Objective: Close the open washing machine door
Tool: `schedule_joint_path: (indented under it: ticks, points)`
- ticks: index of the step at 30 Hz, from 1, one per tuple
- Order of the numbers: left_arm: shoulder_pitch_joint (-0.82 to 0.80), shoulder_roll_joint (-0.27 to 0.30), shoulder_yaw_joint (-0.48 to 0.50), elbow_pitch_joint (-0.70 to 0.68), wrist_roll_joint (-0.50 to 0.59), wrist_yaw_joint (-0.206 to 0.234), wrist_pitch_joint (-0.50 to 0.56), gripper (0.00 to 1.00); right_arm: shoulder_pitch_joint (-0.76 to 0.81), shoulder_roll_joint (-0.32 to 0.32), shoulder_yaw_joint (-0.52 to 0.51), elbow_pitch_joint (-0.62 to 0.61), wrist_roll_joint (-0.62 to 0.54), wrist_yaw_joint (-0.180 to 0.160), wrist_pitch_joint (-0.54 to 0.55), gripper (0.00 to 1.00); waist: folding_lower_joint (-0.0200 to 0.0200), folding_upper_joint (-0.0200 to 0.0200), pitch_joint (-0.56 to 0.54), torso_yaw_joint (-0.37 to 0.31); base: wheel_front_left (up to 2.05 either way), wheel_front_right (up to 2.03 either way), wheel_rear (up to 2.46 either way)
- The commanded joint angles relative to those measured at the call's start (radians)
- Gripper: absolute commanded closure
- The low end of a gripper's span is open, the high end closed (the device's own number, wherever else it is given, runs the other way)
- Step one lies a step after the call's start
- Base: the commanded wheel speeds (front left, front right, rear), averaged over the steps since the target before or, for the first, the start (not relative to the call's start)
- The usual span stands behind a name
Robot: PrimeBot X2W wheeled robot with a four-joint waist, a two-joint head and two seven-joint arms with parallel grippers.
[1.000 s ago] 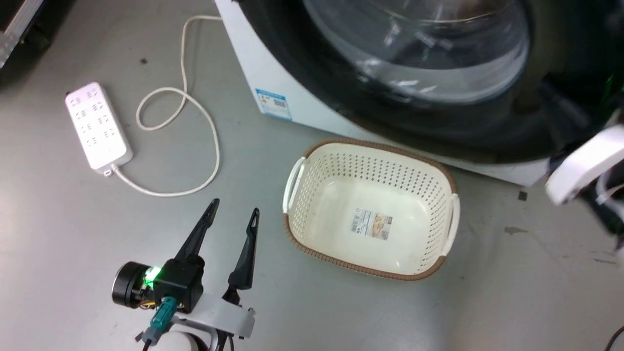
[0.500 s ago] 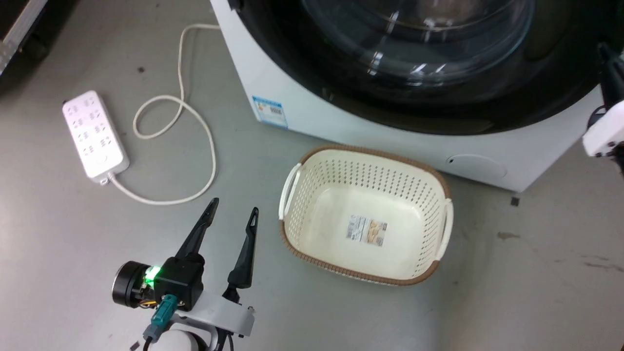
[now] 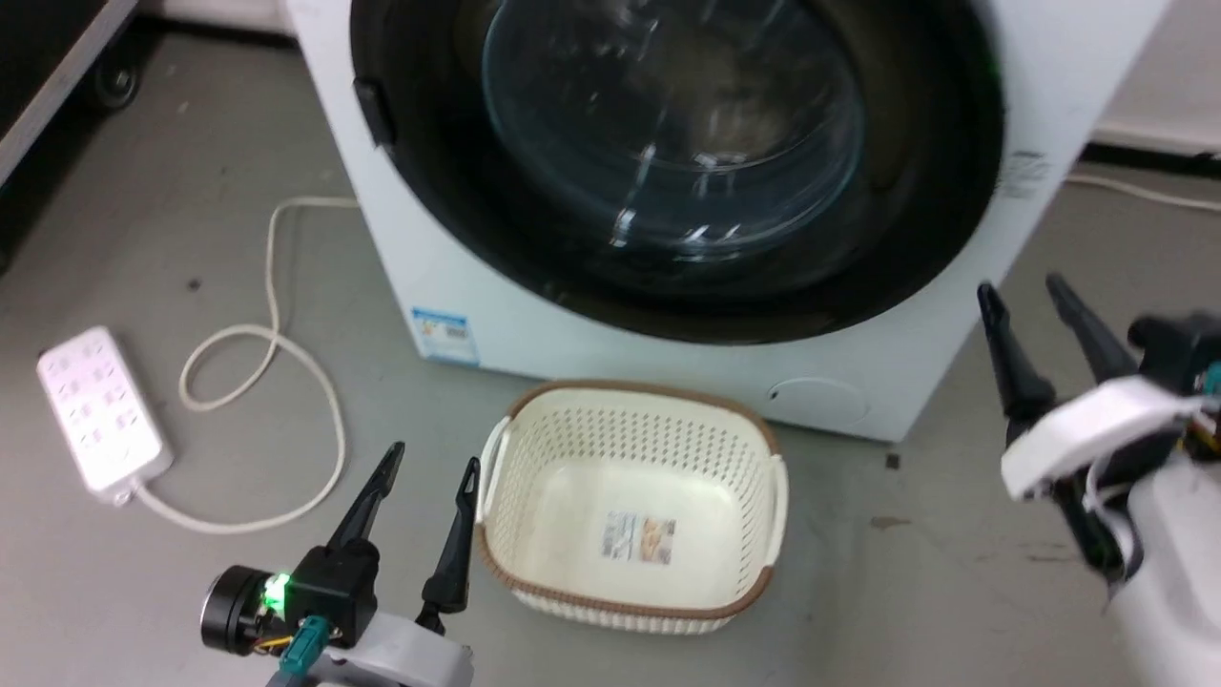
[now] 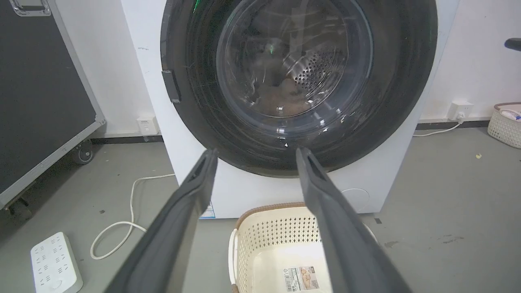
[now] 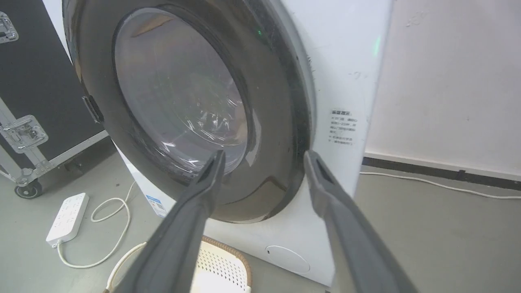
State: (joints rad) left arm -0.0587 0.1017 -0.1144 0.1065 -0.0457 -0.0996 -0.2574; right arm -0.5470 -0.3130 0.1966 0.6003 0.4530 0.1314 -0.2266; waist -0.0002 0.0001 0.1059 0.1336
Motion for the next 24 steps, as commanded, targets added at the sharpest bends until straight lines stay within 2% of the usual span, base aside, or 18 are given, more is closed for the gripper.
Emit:
schedule_joint_path:
  ticks: [1,7,12,16,23,24]
  points:
    - [0.016,-0.002,0.005,0.002,0.001,-0.001,-0.004,0.00,0.042,0.011,-0.010,-0.025,-0.017,-0.001,-0.012,0.00,0.0002,-0.0001,-0.049,-0.045,0.00,0.00,0.00]
    - [0.059,-0.002,0.019,0.012,-0.016,-0.006,-0.004,0.00,0.277,0.119,-0.152,-0.209,-0.159,-0.001,-0.034,0.00,0.0002,-0.0001,-0.102,-0.085,0.00,0.00,0.00]
    - [0.085,-0.003,0.026,0.013,-0.026,-0.011,-0.004,0.00,0.469,0.220,-0.248,-0.381,-0.258,-0.001,-0.035,0.00,0.0002,-0.0001,-0.120,-0.091,0.00,0.00,0.00]
    - [0.101,-0.009,0.036,0.023,-0.039,-0.014,-0.004,0.00,0.567,0.251,-0.266,-0.452,-0.309,-0.001,-0.035,0.00,0.0002,-0.0001,-0.127,-0.091,0.00,0.00,0.00]
    - [0.115,-0.017,0.046,0.055,-0.043,-0.018,-0.004,0.00,0.613,0.262,-0.258,-0.467,-0.331,-0.001,-0.035,0.00,0.0002,-0.0001,-0.134,-0.081,0.00,0.00,0.00]
    - [0.115,-0.019,0.046,0.058,-0.047,-0.019,-0.004,1.00,0.615,0.262,-0.256,-0.466,-0.328,-0.001,-0.035,1.00,0.0002,-0.0001,-0.135,-0.079,0.00,0.00,0.00]
